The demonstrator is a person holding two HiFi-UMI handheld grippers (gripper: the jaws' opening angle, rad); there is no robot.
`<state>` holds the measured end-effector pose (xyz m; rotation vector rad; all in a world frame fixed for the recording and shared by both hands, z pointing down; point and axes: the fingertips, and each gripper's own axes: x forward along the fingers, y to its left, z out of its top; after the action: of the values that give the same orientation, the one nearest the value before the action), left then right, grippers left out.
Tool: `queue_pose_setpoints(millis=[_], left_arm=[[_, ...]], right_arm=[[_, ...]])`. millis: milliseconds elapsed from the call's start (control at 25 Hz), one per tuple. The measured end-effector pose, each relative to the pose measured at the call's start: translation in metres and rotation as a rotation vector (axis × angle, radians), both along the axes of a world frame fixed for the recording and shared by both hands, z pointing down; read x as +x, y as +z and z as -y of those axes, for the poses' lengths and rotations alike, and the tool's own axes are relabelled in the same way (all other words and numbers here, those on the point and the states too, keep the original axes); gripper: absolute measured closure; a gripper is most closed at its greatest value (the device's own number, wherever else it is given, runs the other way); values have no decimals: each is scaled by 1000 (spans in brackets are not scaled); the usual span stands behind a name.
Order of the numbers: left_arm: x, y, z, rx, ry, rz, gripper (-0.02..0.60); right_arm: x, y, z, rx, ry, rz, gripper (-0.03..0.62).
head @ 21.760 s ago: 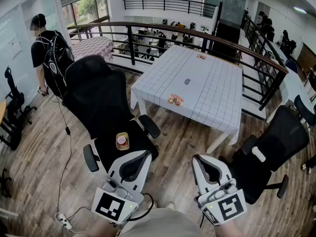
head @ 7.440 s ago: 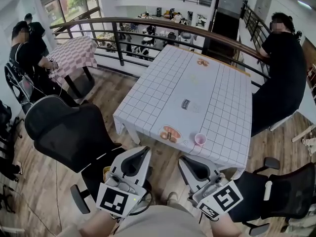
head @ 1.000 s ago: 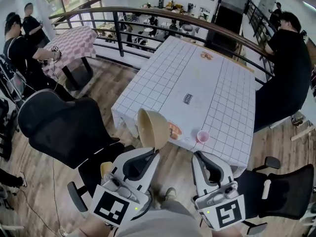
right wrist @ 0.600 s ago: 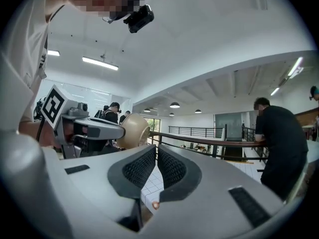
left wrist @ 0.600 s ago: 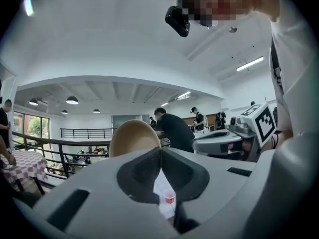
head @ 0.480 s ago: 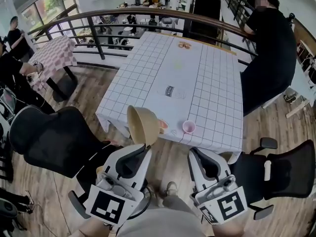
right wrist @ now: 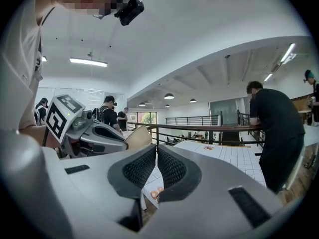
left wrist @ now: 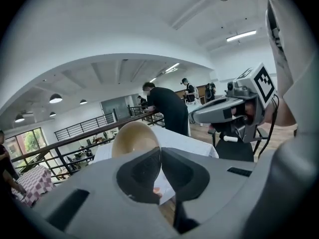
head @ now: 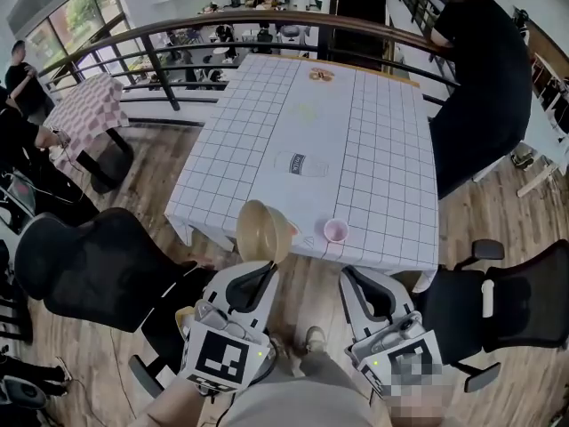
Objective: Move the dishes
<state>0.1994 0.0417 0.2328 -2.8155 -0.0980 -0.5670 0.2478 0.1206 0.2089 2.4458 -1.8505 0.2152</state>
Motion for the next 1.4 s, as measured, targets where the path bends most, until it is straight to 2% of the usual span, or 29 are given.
queue_pose_setpoints(millis=[120, 280, 440, 680, 1040, 1400], left_arm=[[15, 20, 7, 36, 9, 41, 560], [42, 49, 17, 63, 13, 84, 560], [71, 88, 25, 82, 41, 160, 560], [103, 164, 38, 171, 64, 311, 559], [125, 260, 56, 187, 84, 447, 559], [133, 319, 65, 229, 110, 570, 558]], right_arm=[[10, 11, 4, -13, -7, 30, 568], [22, 29, 11, -3, -49, 140, 568], [37, 43, 14, -16, -43, 159, 568], [57, 75, 10, -75, -15, 185, 568], [67, 122, -4, -129, 18, 268, 568], [73, 159, -12, -174, 47, 322, 568]])
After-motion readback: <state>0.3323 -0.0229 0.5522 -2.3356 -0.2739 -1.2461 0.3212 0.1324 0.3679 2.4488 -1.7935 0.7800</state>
